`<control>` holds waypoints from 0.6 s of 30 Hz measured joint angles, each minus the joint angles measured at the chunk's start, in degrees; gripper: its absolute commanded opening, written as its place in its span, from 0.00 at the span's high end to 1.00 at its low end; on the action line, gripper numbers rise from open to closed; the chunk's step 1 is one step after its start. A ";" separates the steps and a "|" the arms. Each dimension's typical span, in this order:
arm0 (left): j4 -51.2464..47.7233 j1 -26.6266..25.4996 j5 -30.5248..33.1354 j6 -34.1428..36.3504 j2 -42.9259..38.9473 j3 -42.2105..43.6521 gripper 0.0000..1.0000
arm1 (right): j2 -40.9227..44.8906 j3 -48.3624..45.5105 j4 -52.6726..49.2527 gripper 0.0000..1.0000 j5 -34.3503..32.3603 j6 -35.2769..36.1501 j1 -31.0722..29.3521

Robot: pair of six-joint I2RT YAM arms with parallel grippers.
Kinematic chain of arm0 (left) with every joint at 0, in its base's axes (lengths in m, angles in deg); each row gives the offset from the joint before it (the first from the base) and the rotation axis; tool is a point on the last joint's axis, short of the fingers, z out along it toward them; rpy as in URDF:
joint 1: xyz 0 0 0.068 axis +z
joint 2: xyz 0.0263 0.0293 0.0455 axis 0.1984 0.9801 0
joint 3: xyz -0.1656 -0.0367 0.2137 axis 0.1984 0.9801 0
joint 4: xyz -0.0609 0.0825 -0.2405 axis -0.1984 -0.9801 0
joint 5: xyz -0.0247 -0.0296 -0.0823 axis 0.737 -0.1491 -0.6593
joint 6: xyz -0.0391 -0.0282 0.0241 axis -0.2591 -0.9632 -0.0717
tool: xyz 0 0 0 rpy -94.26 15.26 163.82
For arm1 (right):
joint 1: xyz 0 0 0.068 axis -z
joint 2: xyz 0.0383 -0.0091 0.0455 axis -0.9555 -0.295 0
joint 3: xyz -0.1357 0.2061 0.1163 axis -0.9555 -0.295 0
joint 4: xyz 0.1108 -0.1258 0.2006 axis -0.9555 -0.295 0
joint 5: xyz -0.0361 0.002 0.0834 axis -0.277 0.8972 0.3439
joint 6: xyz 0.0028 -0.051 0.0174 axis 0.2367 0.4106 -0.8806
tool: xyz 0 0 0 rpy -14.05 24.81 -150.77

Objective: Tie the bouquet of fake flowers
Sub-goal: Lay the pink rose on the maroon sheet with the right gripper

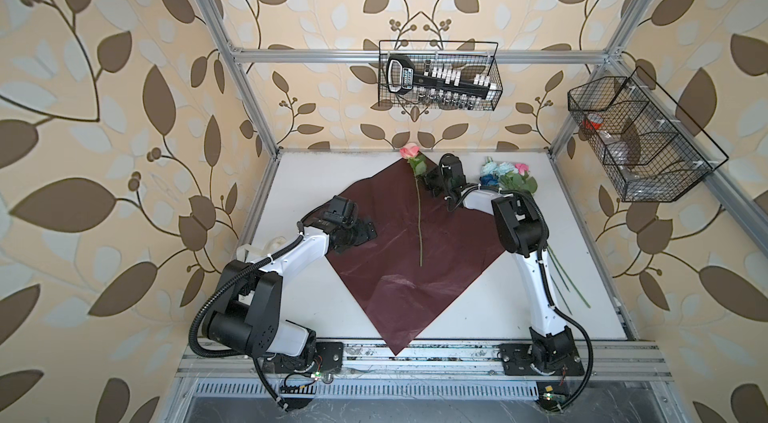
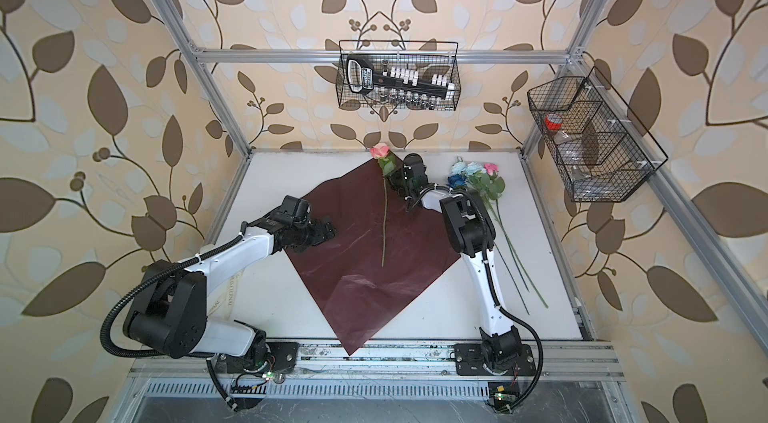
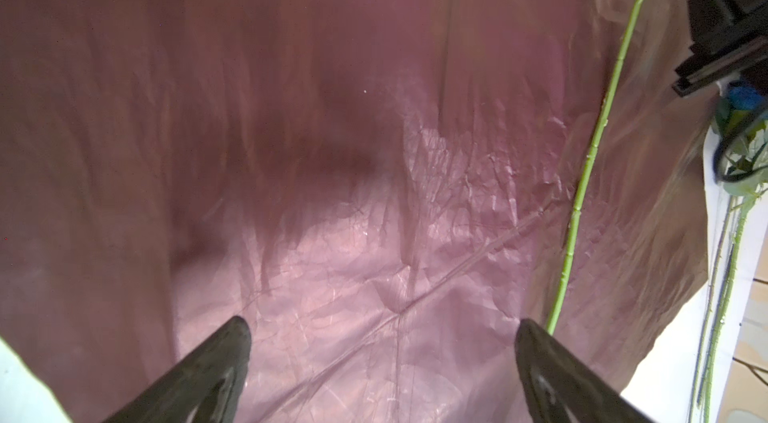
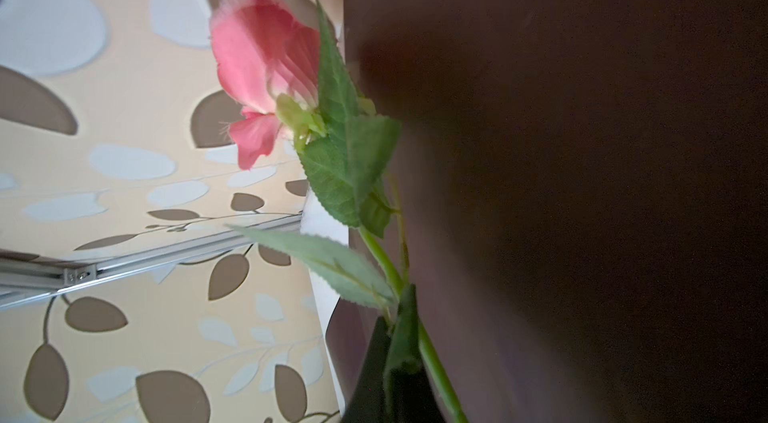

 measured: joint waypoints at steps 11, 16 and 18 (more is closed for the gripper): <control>0.04 0.00 -0.04 0.00 0.28 0.00 0.01 | -2.99 3.04 0.57 0.70 -1.64 -3.15 0.11; 0.00 0.00 -0.11 0.02 0.22 0.00 0.01 | -2.25 3.87 -1.81 0.54 -1.84 1.31 0.33; -0.09 0.00 -0.13 0.00 -0.02 0.00 0.01 | -0.76 3.87 -4.39 0.51 -1.79 4.20 0.50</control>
